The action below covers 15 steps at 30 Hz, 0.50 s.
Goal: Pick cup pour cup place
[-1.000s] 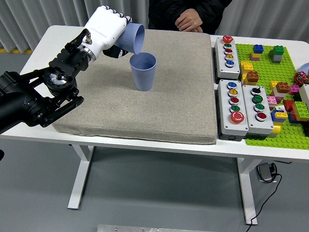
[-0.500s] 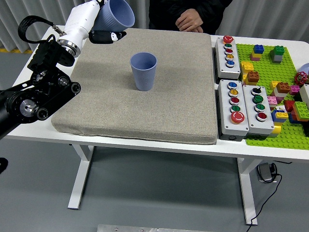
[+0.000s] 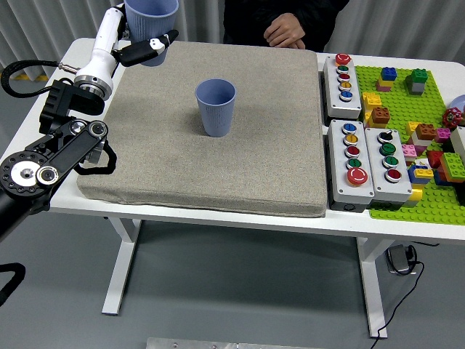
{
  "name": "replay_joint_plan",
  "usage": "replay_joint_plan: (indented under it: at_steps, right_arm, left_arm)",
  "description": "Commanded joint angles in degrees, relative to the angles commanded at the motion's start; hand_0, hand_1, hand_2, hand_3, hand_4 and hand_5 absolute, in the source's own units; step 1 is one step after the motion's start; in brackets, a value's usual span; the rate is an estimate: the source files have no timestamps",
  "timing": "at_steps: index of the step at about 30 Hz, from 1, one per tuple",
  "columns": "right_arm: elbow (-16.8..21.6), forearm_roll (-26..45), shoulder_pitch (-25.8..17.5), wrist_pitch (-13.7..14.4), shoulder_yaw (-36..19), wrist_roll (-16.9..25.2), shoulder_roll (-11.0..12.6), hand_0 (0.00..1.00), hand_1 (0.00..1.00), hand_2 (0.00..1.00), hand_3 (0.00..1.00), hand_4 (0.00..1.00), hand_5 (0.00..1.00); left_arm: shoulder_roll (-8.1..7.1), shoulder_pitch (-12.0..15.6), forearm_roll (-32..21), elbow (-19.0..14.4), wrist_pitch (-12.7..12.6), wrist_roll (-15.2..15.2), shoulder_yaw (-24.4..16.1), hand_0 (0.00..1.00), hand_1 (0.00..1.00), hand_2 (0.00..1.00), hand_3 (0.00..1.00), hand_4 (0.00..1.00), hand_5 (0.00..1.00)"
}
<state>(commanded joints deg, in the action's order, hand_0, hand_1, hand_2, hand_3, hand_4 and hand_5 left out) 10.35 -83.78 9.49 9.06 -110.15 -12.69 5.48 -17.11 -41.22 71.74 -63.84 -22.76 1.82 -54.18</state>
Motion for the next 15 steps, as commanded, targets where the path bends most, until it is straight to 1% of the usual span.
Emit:
replay_joint_plan:
  at_steps: [1, 2, 8, 9, 11, 12, 13, 14, 15]
  right_arm:
    - [0.0, 0.0, 0.0, 0.0, 0.0, 0.0, 0.0, 0.694, 0.629, 0.592, 0.589, 0.002, 0.266]
    - [0.0, 0.0, -0.1, 0.0, -0.1, 0.0, 0.0, 0.695, 0.629, 0.592, 0.588, 0.002, 0.269]
    - [0.0, 0.4, -0.2, 0.0, 0.1, 0.1, -0.2, 0.695, 0.629, 0.592, 0.588, 0.002, 0.270]
    - [0.0, 0.4, -0.2, 0.1, 0.1, 0.1, -0.2, 0.695, 0.629, 0.592, 0.588, 0.002, 0.270]
    - [0.0, 0.4, -0.2, 0.1, 0.0, 0.1, -0.3, 0.695, 0.629, 0.592, 0.588, 0.002, 0.270]
    - [0.0, 0.3, -0.2, 0.1, -0.1, 0.1, -0.3, 0.695, 0.629, 0.592, 0.588, 0.002, 0.270]
    - [0.0, 0.2, -0.2, 0.1, -0.1, 0.1, -0.3, 0.695, 0.629, 0.592, 0.588, 0.002, 0.270]
    - [0.0, 0.1, -0.2, 0.0, -0.2, 0.1, -0.3, 0.695, 0.629, 0.592, 0.588, 0.002, 0.268]
    - [0.0, 0.0, -0.1, 0.0, -0.2, 0.1, -0.3, 0.695, 0.629, 0.592, 0.588, 0.002, 0.268]
  left_arm:
    - [0.04, 0.2, 0.1, -0.1, -0.1, 0.0, -0.1, 0.552, 0.490, 0.501, 0.492, 0.767, 0.234]
    - [0.46, 1.2, 0.6, -0.5, -0.4, -0.3, -0.6, 0.552, 0.492, 0.503, 0.492, 0.768, 0.238]
    - [2.84, 5.8, 1.4, -2.4, -4.2, -3.3, -2.6, 0.561, 0.500, 0.504, 0.493, 0.764, 0.239]
    - [3.56, 6.9, 1.3, -2.9, -5.1, -4.3, -3.2, 0.561, 0.500, 0.504, 0.493, 0.764, 0.239]
    - [4.48, 8.3, 1.1, -3.6, -6.3, -5.6, -3.8, 0.561, 0.500, 0.504, 0.493, 0.764, 0.239]
    - [5.08, 9.3, 1.4, -4.1, -6.8, -6.1, -4.3, 0.561, 0.500, 0.504, 0.493, 0.764, 0.239]
    - [5.31, 9.8, 1.6, -4.3, -6.9, -6.3, -4.5, 0.561, 0.500, 0.504, 0.493, 0.764, 0.239]
    - [6.05, 10.8, 2.6, -4.7, -7.0, -6.3, -5.3, 0.572, 0.524, 0.512, 0.500, 0.756, 0.248]
    - [6.56, 11.7, 3.9, -4.9, -7.0, -6.3, -6.1, 0.572, 0.524, 0.512, 0.500, 0.756, 0.248]
